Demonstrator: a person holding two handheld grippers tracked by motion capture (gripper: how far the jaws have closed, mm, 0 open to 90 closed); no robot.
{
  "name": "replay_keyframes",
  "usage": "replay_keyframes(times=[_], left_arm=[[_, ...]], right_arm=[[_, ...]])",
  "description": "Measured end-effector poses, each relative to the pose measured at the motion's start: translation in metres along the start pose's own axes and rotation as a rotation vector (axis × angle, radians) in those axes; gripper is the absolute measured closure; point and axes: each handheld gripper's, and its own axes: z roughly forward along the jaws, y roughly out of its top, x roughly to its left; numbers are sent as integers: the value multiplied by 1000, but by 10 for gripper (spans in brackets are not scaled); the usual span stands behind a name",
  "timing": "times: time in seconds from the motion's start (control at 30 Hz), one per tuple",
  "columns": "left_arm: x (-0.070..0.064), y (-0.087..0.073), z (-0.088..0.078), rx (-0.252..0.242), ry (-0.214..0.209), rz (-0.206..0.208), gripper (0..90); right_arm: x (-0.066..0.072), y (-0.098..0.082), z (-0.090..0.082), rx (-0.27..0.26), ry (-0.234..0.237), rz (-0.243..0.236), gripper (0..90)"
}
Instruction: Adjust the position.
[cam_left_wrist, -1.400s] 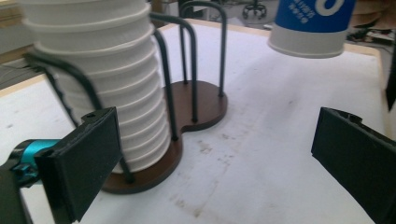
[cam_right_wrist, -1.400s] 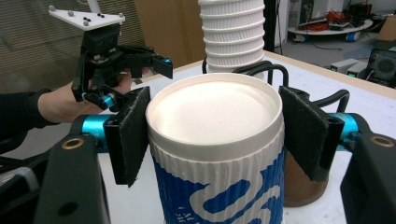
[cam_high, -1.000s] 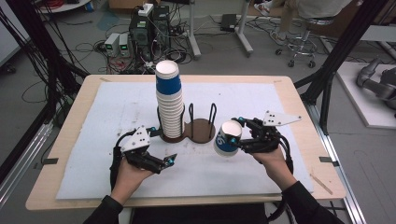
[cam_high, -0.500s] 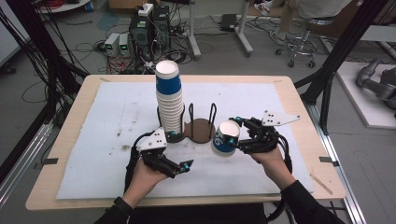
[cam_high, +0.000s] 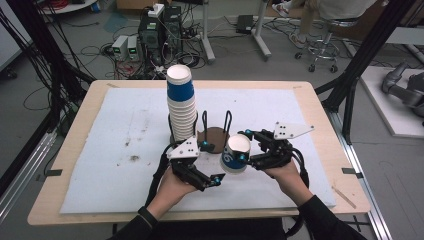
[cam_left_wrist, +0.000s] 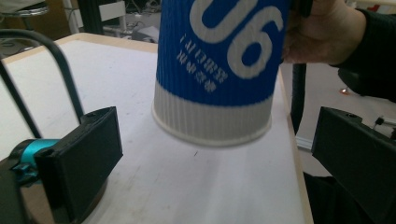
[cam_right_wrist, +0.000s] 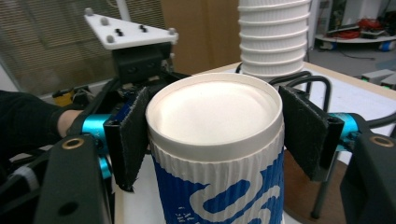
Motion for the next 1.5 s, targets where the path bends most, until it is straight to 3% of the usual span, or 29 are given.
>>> replay_keyframes(times=[0.2, 0.37, 0.47, 0.57, 0.73, 1.07, 1.1, 1.27, 1.37, 1.4, 1.43, 1.5], left_arm=[[1, 2, 16, 5, -7, 27, 17], [1, 1, 23, 5, -29, 15, 18], [3, 0, 27, 2, -53, -13, 17], [3, 0, 28, 1, -49, -8, 21], [3, -1, 29, 20, -72, 1, 137], [2, 2, 26, 29, -66, 38, 192], [2, 2, 25, 40, -65, 40, 199], [1, 3, 24, 57, -76, 41, 206], [1, 5, 24, 97, -71, 58, 210], [1, 6, 24, 99, -70, 54, 210], [1, 7, 24, 106, -71, 54, 210], [2, 10, 23, 129, -71, 60, 212]], right_arm=[[5, -3, 9, 13, 37, 8, 298], [7, -3, 10, 10, 47, 10, 298], [7, -3, 11, 9, 51, 18, 298], [8, -3, 11, 6, 56, 11, 298], [9, -3, 12, 8, 54, 8, 299], [9, -2, 11, 10, 48, -1, 271], [8, 1, 10, 19, 45, 0, 205], [6, 7, 5, 31, 54, -5, 205], [5, 9, 4, 50, 52, 6, 205], [4, 11, 4, 93, 46, 3, 195], [4, 11, 4, 93, 46, 3, 195], [5, 15, 5, 142, 47, 1, 194]])
